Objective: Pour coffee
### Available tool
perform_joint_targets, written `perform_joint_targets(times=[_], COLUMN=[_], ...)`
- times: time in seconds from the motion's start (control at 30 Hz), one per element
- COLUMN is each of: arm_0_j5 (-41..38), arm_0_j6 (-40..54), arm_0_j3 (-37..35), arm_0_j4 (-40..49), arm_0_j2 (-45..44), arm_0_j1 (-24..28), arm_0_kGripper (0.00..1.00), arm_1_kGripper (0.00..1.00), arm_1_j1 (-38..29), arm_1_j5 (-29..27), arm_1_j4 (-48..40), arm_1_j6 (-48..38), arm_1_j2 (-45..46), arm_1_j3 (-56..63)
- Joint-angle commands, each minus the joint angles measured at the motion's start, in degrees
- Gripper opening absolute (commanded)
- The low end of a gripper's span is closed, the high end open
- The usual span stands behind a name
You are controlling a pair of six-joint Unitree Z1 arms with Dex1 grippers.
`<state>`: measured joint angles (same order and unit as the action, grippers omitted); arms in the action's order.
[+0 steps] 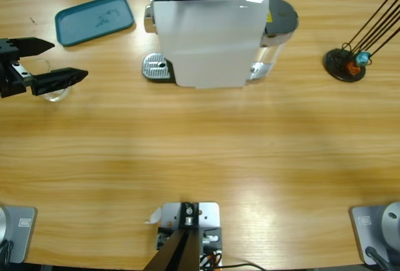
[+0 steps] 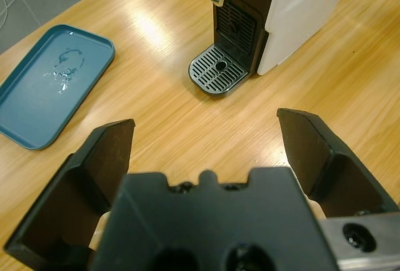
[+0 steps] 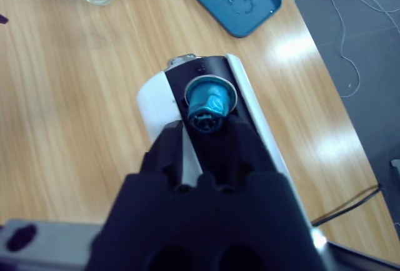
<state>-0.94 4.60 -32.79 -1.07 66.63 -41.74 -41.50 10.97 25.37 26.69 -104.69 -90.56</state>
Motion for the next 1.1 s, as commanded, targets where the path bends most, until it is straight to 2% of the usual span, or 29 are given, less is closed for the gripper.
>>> perform_joint_targets(times=[0.03,0.17,0.2,0.23,0.27,0.3,0.33,0.53,0.8,0.97,1.1], arm_0_j5=[0.97,1.11,1.11,1.11,1.11,1.11,1.11,0.76,0.82,0.85,0.85], arm_0_j6=[-0.83,-0.99,-0.99,-1.03,-1.19,-1.26,-1.33,-2.05,-2.57,-2.57,-2.57], arm_0_j3=[2.47,2.37,2.28,2.21,2.21,2.21,2.23,2.91,4.41,4.41,4.23], arm_0_j4=[0.54,0.16,0.03,0.02,-0.07,-0.05,-0.07,0.02,0.07,0.02,-0.39], arm_0_j2=[0.07,0.23,0.32,0.34,0.3,0.18,-0.03,-1.3,-2.6,-1.56,-0.45], arm_0_j1=[-0.36,-0.36,-0.36,-0.36,-0.36,-0.36,-0.36,-0.45,-0.45,-0.45,-0.45], arm_0_kGripper=[1.0,1.0,1.0,1.0,1.0,1.0,1.0,1.0,1.0,1.0,1.0], arm_1_kGripper=[0.977,0.548,0.469,0.458,0.346,0.101,0.0,0.0,0.0,0.0,0.0], arm_1_j1=[-2.48,-6.54,-7.86,-9.3,-10.71,-11.94,-12.69,-12.9,-9.49,-5.54,-4.9], arm_1_j5=[-1.11,0.22,-0.23,-1.39,-2.97,-5.17,-7.33,-17.49,-17.18,-17.65,-16.58], arm_1_j4=[-2.04,-2.32,-2.25,-2.25,-2.22,-1.97,-1.67,-1.21,-1.3,-1.9,-2.15], arm_1_j6=[-0.78,-4.1,-5.45,-6.7,-7.58,-8.12,-8.25,-12.41,-16.75,-17.11,-17.11], arm_1_j2=[0.15,4.46,5.55,6.6,7.52,8.27,8.87,6.41,-1.55,-2.12,-1.61], arm_1_j3=[0.84,1.08,1.5,2.03,2.63,3.21,3.77,4.11,-0.43,0.26,1.17])
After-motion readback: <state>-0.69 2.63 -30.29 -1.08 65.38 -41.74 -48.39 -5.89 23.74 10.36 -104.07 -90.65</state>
